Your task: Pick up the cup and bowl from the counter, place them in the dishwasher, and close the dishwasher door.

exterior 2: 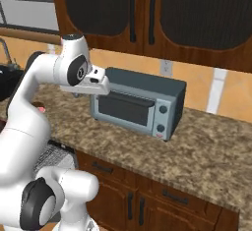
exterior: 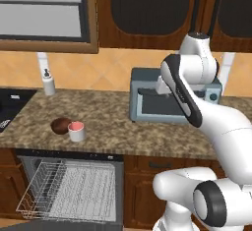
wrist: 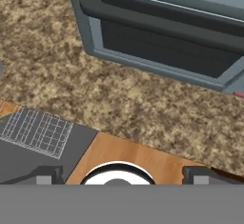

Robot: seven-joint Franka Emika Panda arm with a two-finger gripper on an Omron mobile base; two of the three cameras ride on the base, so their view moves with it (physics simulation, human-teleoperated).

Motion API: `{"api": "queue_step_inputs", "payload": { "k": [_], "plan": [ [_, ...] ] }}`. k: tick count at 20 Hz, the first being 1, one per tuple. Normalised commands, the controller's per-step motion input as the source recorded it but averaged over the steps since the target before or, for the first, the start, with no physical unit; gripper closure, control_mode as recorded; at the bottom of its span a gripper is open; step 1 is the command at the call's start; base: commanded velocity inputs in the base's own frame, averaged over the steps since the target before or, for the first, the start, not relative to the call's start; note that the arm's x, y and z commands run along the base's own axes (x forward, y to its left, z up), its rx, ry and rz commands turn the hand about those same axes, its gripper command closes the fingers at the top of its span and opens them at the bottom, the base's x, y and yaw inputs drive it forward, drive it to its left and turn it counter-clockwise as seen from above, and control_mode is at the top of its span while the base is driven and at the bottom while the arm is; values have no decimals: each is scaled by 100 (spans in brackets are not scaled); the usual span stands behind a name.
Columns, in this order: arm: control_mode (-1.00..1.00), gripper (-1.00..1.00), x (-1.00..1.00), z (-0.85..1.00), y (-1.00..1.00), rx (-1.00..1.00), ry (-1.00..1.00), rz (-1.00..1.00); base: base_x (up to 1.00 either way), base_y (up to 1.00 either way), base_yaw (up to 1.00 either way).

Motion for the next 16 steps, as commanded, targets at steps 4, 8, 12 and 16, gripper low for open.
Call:
{"api": "queue_step_inputs", "payload": {
  "k": [4, 8, 12, 16],
  "plan": [
    [100, -100, 0, 0, 0, 0, 0, 0, -39, 0, 48],
    [100, -100, 0, 0, 0, 0, 0, 0, -30, 0, 47],
    [100, -100, 0, 0, 0, 0, 0, 0, -25, 0, 47],
    [100, -100, 0, 0, 0, 0, 0, 0, -20, 0, 49]
  ]
}}
